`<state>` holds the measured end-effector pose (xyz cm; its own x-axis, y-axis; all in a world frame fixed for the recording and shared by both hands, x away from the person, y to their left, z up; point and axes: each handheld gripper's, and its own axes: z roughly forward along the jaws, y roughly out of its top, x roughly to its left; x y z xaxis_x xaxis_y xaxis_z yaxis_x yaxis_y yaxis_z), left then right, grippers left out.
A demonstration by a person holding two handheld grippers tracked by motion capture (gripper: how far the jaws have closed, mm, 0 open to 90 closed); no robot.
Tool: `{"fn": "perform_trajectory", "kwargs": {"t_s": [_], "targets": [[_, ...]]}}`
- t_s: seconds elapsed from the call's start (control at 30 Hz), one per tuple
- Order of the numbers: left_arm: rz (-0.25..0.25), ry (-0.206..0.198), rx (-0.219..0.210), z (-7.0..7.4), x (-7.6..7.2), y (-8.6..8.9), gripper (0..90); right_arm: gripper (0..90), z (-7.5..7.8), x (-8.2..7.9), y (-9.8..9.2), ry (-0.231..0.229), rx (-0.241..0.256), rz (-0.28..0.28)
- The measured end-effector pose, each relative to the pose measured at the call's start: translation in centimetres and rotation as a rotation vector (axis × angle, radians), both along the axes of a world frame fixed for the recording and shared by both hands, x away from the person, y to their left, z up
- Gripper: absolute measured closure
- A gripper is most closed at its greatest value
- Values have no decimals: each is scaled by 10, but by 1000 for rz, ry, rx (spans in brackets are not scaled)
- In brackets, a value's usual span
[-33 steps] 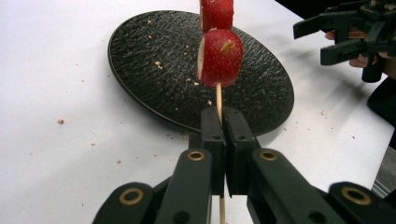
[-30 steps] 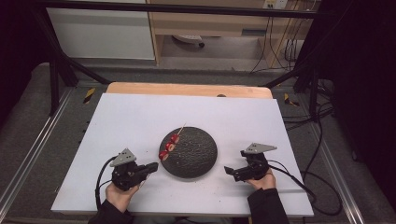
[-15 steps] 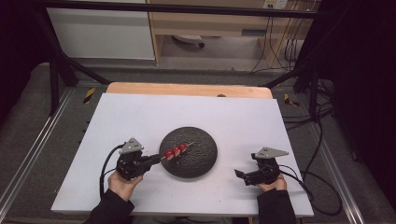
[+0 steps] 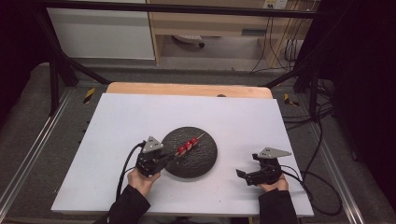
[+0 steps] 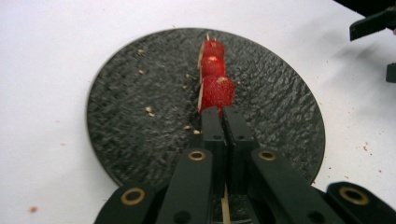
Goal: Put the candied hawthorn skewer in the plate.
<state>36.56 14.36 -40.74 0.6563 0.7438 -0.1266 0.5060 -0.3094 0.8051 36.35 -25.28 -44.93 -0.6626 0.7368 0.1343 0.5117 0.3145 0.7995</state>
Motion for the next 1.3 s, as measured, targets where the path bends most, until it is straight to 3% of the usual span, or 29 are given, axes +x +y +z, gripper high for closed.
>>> {"fn": "perform_trajectory", "kwargs": {"t_s": [0.27,0.5,0.77,0.87,1.03,1.1,1.13,1.3], "targets": [[7,53,24,-22,-4,-3,883,3,-2,-1,1,20,2,3],[1,82,65,-25,-2,-4,882,3,-3,-1,0,20,5,-1],[-25,84,89,-22,-3,-5,856,3,-3,-1,0,23,8,-5],[-42,77,108,-16,-5,-2,766,3,-2,-1,-1,17,9,-3],[-82,48,164,-6,-9,6,542,3,-2,-1,-1,18,8,-8],[-94,53,174,-4,-9,12,466,3,-2,0,-1,18,8,-10],[-95,65,176,-3,-9,15,373,3,-2,-1,-1,21,11,-11],[-69,88,197,-3,-10,34,274,3,-2,0,-1,24,11,-12]]}}
